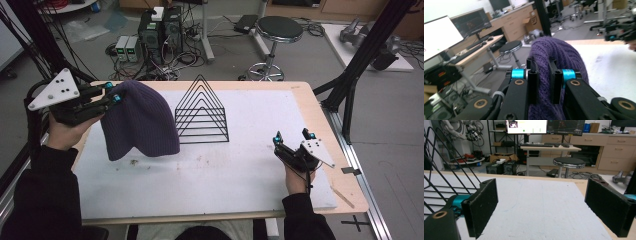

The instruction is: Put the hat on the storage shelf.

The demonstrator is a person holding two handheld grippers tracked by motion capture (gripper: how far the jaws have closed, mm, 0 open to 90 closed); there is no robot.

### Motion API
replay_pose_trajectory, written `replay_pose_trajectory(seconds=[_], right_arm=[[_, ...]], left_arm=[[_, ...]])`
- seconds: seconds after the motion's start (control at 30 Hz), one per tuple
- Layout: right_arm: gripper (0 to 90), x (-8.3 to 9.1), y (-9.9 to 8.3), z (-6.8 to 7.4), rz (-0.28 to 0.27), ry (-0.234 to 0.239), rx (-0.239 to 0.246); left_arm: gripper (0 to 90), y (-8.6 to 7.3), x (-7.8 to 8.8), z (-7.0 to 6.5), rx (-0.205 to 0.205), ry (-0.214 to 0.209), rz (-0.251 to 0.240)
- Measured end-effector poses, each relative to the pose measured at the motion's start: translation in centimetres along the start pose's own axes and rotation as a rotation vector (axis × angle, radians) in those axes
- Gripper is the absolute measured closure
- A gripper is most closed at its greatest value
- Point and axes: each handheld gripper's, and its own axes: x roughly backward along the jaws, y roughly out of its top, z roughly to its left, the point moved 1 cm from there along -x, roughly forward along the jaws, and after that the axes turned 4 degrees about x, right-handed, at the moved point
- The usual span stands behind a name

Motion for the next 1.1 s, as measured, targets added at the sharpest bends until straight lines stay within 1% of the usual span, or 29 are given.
replay_pose_trajectory(seconds=[0.1,0.17,0.3,0.37,0.4,0.53,0.57,0.6,0.63,0.67,0.73,0.8,0.87,0.97,1.0,1.07,1.1], right_arm=[[10.8,0.0,0.0,0.0,0.001,0.000,0.001],[10.8,0.0,0.0,0.0,0.001,0.000,-0.001],[10.8,0.0,0.0,0.0,-0.003,0.005,-0.003],[10.7,0.0,0.0,0.0,-0.007,0.015,-0.009],[10.7,0.1,0.1,0.0,-0.014,0.018,-0.004],[10.8,0.0,0.2,0.3,-0.020,0.056,-0.007],[10.7,0.0,0.3,0.4,-0.022,0.073,-0.008],[10.7,-0.1,0.6,0.7,-0.027,0.101,-0.010],[10.7,-0.1,0.6,0.7,-0.027,0.101,-0.010],[10.7,-0.2,0.7,0.9,-0.028,0.125,-0.012],[10.7,-0.4,1.1,1.5,-0.029,0.196,-0.031],[10.7,-0.5,1.6,2.2,-0.036,0.266,-0.039],[10.7,-0.6,2.0,3.1,-0.038,0.317,-0.022],[10.7,-0.6,2.3,4.4,-0.029,0.399,-0.011],[10.7,-0.7,2.5,4.9,-0.034,0.422,-0.001],[10.7,-0.6,2.7,5.9,-0.026,0.469,0.016],[10.7,-0.6,2.8,6.3,-0.026,0.489,0.016]], left_arm=[[81.6,0.9,0.0,-0.8,-0.020,-0.025,-0.012],[81.5,1.5,-0.1,-1.3,-0.033,-0.035,-0.016],[81.5,2.3,-0.7,-2.3,-0.048,-0.076,-0.019],[81.3,2.5,-1.1,-2.7,-0.054,-0.075,-0.015],[81.3,2.5,-1.2,-2.8,-0.053,-0.082,-0.011],[81.3,2.3,-1.9,-2.9,-0.045,-0.087,-0.003],[81.3,2.3,-2.1,-2.9,-0.044,-0.086,-0.003],[81.3,2.2,-2.2,-2.8,-0.041,-0.090,-0.003],[81.3,2.2,-2.3,-2.8,-0.039,-0.089,-0.002],[81.3,2.2,-2.4,-2.8,-0.039,-0.086,-0.004],[81.3,2.2,-2.5,-2.7,-0.034,-0.089,-0.006],[81.3,2.2,-2.5,-2.5,-0.027,-0.088,-0.007],[81.3,2.2,-2.5,-2.5,-0.027,-0.084,-0.009],[81.3,2.2,-2.5,-2.4,-0.022,-0.082,-0.010],[81.3,2.2,-2.6,-2.4,-0.023,-0.083,-0.011],[81.3,2.2,-2.6,-2.5,-0.026,-0.082,-0.011],[81.3,2.3,-2.6,-2.6,-0.026,-0.082,-0.013]])
